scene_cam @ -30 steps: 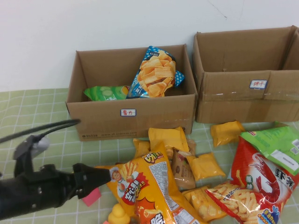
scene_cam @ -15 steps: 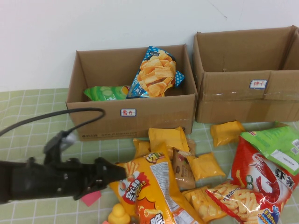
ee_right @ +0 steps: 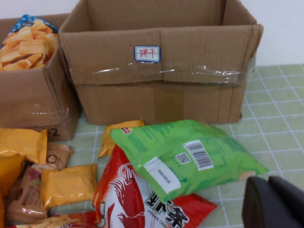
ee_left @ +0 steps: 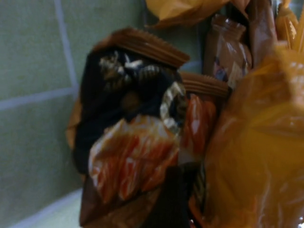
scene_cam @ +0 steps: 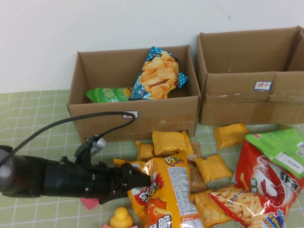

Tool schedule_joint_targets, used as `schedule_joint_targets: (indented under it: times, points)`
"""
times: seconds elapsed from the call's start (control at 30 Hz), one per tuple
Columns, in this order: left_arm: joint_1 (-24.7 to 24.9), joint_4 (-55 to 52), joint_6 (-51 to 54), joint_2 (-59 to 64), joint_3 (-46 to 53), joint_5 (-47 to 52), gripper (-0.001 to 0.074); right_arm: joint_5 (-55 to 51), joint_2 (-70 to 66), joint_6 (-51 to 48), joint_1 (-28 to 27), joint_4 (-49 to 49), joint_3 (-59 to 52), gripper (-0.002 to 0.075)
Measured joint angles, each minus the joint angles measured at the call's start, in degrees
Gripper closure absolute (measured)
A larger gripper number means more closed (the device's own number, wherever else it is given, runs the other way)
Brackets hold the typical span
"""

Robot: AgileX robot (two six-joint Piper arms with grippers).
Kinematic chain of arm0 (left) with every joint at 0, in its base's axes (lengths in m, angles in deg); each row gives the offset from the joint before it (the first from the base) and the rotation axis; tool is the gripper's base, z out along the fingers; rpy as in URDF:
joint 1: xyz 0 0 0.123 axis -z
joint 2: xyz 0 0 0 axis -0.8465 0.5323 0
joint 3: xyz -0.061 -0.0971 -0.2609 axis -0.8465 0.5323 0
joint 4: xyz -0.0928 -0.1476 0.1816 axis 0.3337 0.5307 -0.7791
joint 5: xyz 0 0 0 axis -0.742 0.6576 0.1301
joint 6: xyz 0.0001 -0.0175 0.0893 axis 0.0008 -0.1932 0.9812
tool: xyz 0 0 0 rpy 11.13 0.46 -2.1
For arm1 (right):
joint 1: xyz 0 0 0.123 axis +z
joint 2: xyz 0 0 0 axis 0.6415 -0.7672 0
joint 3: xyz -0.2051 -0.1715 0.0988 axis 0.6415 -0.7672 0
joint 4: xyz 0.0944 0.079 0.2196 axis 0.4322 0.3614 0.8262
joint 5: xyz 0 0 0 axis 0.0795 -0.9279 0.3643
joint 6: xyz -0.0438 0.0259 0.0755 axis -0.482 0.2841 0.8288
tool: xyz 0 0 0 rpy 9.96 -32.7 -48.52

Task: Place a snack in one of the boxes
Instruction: Pick up the potato chip, then place the potato chip in the potato chip box

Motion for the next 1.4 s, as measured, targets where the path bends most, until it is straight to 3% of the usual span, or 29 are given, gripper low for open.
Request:
schedule_joint_targets:
  times: [0.13, 0.37, 0.43, 0.7, 1.03, 1.4]
  points:
    - [0.1, 0.0, 0.0, 0.7, -0.2, 1.9, 0.0219, 0.1, 0.0, 0.0, 0.0, 0.0, 0.0, 0.0728]
    - [0.2, 0.0, 0.0, 0.7, -0.2, 5.4, 0.0566, 0.2, 0.0, 0.1, 0.0, 0.1, 0.0, 0.0728]
    - [0.2, 0.0, 0.0, 0.7, -0.3, 6.7, 0.0631, 0.2, 0.0, 0.2, 0.0, 0.1, 0.0, 0.0728]
    - [0.2, -0.4, -1.7, 0.9, -2.7, 14.2, 0.0694, 1.3, 0.0, 0.2, 0.0, 0.1, -1.8, 0.0728]
    - [0.2, -0.9, -6.7, 1.0, -8.5, 21.1, 0.0704, 2.7, 0.0, 0.1, 0.0, 0.1, -2.2, 0.0728]
    - [0.2, -2.1, -14.6, -0.4, -26.4, 22.0, 0.0706, 2.8, 0.0, 0.1, 0.0, 0.1, -2.2, 0.0728]
